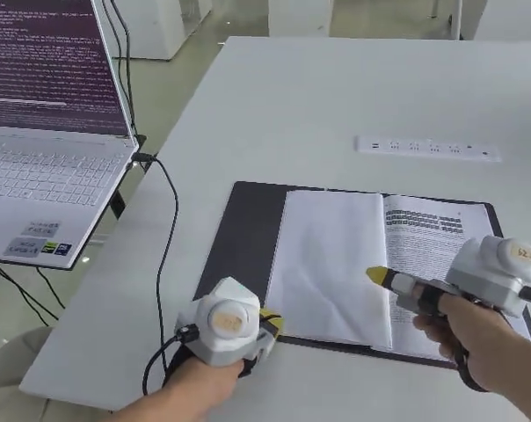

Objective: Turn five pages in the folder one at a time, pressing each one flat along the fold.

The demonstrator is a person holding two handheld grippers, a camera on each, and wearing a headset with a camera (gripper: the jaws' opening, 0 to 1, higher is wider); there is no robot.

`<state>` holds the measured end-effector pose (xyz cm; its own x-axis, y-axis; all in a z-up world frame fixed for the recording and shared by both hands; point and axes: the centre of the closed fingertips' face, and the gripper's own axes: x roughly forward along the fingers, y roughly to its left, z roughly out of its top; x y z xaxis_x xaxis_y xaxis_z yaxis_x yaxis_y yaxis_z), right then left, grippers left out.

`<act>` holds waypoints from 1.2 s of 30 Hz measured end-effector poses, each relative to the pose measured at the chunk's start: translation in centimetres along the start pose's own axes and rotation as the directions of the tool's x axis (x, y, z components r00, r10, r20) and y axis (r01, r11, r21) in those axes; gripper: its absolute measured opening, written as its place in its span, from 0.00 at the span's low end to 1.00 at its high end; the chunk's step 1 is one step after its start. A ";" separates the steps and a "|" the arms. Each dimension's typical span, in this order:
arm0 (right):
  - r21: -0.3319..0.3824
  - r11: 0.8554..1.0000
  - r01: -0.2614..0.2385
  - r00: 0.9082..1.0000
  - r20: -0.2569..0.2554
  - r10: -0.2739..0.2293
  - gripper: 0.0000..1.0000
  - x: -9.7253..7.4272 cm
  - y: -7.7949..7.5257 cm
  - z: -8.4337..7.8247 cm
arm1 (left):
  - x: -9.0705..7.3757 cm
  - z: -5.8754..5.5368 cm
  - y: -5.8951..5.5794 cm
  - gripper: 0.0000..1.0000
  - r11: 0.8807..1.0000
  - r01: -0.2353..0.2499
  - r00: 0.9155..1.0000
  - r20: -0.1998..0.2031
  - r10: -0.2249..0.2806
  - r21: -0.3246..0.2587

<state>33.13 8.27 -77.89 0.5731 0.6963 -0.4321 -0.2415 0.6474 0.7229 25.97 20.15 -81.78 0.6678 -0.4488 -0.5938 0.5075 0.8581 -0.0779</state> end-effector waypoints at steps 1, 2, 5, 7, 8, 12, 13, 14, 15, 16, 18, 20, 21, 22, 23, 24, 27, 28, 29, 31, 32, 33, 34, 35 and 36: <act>0.002 1.000 -0.001 1.000 -0.005 0.001 0.00 0.1 0.1 0.0 | 0.0 0.0 0.0 0.00 1.000 -0.001 1.000 0.000 0.001 0.003; 0.006 1.000 -0.002 1.000 -0.005 0.002 0.00 0.2 0.1 0.1 | 0.0 0.0 0.0 0.00 1.000 -0.002 1.000 0.000 0.002 0.005; 0.066 0.998 -0.003 1.000 0.005 0.003 0.00 0.8 -0.6 1.0 | 0.0 -0.1 0.1 0.00 1.000 -0.002 1.000 -0.002 0.002 -0.001; 0.090 0.996 0.005 1.000 0.003 -0.005 0.00 0.9 -0.8 1.1 | 0.0 -0.1 0.1 0.00 1.000 -0.003 1.000 -0.001 0.003 -0.009; 0.105 0.994 0.004 1.000 -0.008 -0.003 0.00 1.3 -1.1 1.3 | 0.0 -0.1 0.1 0.00 1.000 -0.004 1.000 -0.002 0.004 -0.010; 0.172 0.985 0.001 1.000 -0.018 0.002 0.00 2.2 -2.2 2.3 | 0.0 -0.2 0.1 0.00 1.000 -0.006 1.000 -0.008 0.006 -0.007; 0.196 0.981 0.015 1.000 -0.021 -0.011 0.00 2.5 -3.0 2.7 | 0.0 -0.2 0.1 0.00 1.000 -0.008 1.000 -0.009 0.008 -0.004; 0.213 0.977 0.024 0.999 -0.029 -0.019 0.00 2.7 -3.4 2.8 | 0.0 -0.2 0.1 0.00 1.000 -0.010 1.000 -0.010 0.010 -0.003; 0.232 0.973 0.005 0.999 -0.032 0.002 0.00 3.0 -3.5 3.2 | 0.1 -0.2 0.1 0.00 1.000 -0.011 1.000 -0.011 0.011 -0.004; 0.253 0.968 -0.001 1.000 -0.030 0.009 0.00 3.2 -3.6 3.5 | 0.0 -0.1 0.1 0.00 1.000 -0.012 1.000 -0.010 0.011 -0.004; 0.267 0.964 -0.002 0.999 -0.030 0.010 0.00 3.8 -4.1 4.3 | 0.0 -0.1 0.1 0.00 1.000 -0.014 1.000 -0.008 0.014 0.000; 0.280 0.960 -0.005 0.999 -0.030 0.014 0.00 4.3 -4.2 5.0 | 0.0 -0.1 0.1 0.00 1.000 -0.018 1.000 -0.006 0.018 0.004; 0.283 0.959 -0.002 1.000 -0.022 0.008 0.00 4.5 -4.4 5.3 | 0.0 -0.1 0.0 0.00 1.000 -0.020 1.000 -0.005 0.020 0.005; 0.292 0.956 0.011 1.000 -0.014 -0.007 0.00 4.6 -4.7 5.9 | 0.0 -0.1 0.1 0.00 1.000 -0.021 1.000 -0.004 0.021 0.004; 0.310 0.951 0.010 1.000 -0.014 -0.006 0.00 4.8 -4.9 6.1 | 0.1 -0.1 0.1 0.00 1.000 -0.020 1.000 -0.004 0.020 0.001; 0.328 0.945 0.006 1.000 -0.014 -0.002 0.00 4.9 -5.0 6.3 | 0.1 -0.1 0.1 0.00 1.000 -0.020 1.000 -0.004 0.020 0.001; 0.348 0.937 0.003 1.000 0.003 -0.004 0.00 5.1 -5.6 7.0 | 0.1 -0.1 0.1 0.00 1.000 -0.017 1.000 -0.005 0.017 0.001; 0.361 0.932 0.000 1.000 0.003 -0.001 0.00 5.2 -5.7 7.1 | 0.1 -0.1 0.1 0.00 1.000 -0.016 1.000 -0.005 0.016 0.002; 0.370 0.929 -0.007 1.000 0.005 0.006 0.00 5.2 -5.7 7.1 | 0.1 0.0 0.1 0.00 1.000 -0.016 1.000 -0.004 0.016 0.003; 0.394 0.919 -0.016 1.000 0.018 0.010 0.00 5.5 -6.1 7.6 | 0.1 0.0 0.1 0.00 1.000 -0.016 1.000 -0.001 0.016 0.000; 0.397 0.918 -0.018 1.000 0.024 0.009 0.00 5.7 -6.2 7.8 | 0.1 0.0 0.1 0.00 1.000 -0.016 1.000 -0.001 0.016 0.000; 0.404 0.914 -0.019 1.000 0.028 0.008 0.00 5.9 -6.4 8.1 | 0.0 0.0 0.1 0.00 1.000 -0.017 1.000 0.000 0.017 0.000; 0.408 0.913 -0.021 0.999 0.033 0.008 0.00 6.0 -6.5 8.3 | 0.0 0.0 0.1 0.00 1.000 -0.017 1.000 0.000 0.017 0.001; 0.411 0.911 -0.022 0.999 0.035 0.009 0.00 6.2 -6.6 8.5 | 0.0 0.0 0.1 0.00 1.000 -0.017 1.000 0.000 0.017 -0.001; 0.418 0.908 -0.025 0.999 0.038 0.010 0.00 6.3 -6.7 8.6 | 0.0 0.0 0.1 0.00 1.000 -0.017 1.000 0.001 0.017 -0.001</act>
<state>45.13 5.64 -80.82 0.6002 0.6905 -0.4038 0.0937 0.4406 0.8928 26.04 20.18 -81.77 0.6767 -0.4342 -0.5946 0.4955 0.8659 -0.0685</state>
